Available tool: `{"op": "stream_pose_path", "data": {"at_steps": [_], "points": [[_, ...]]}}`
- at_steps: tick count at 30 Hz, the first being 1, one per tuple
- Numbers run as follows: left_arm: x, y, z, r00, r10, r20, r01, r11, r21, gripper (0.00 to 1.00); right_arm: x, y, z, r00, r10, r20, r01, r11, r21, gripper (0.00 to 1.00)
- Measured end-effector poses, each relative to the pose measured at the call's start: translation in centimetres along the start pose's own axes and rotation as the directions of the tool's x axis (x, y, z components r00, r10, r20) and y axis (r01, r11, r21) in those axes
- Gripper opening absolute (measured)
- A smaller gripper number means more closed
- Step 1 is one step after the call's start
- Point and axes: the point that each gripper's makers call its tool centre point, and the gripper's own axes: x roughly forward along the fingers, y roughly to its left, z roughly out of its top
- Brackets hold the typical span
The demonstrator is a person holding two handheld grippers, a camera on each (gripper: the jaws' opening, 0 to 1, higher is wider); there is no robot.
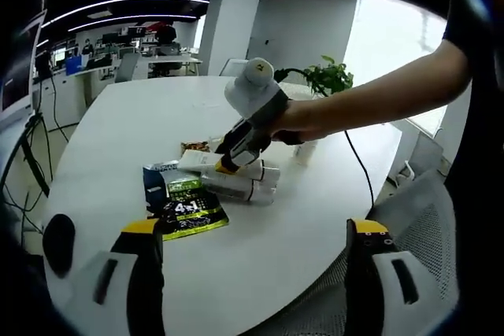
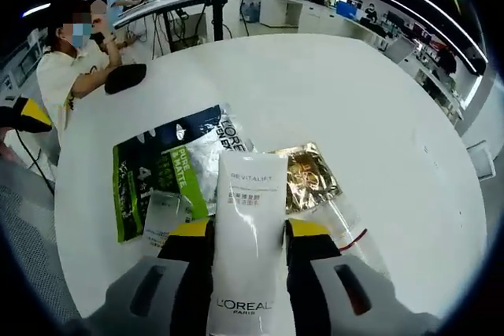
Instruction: Arrange the skincare products in the storage area until every visible bottle or jar stands upright without overlapping.
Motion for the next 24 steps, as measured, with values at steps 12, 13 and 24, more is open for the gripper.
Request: {"op": "stream_pose_path", "data": {"at_steps": [12,13,24], "points": [[0.05,0.15,-0.13,1.000,0.006,-0.006,-0.006,1.000,0.002,0.87,0.04,-0.01,-0.26,1.000,0.015,-0.026,-0.013,0.998,0.064,0.35],[0.05,0.13,-0.11,1.000,0.006,-0.005,-0.006,1.000,0.001,0.87,0.03,0.01,-0.28,0.999,0.016,-0.028,-0.014,0.998,0.065,0.35],[0.02,0.10,0.00,1.000,0.009,-0.004,-0.009,1.000,0.001,0.87,-0.06,-0.17,-0.24,0.999,0.013,-0.031,-0.010,0.996,0.085,0.33]]}}
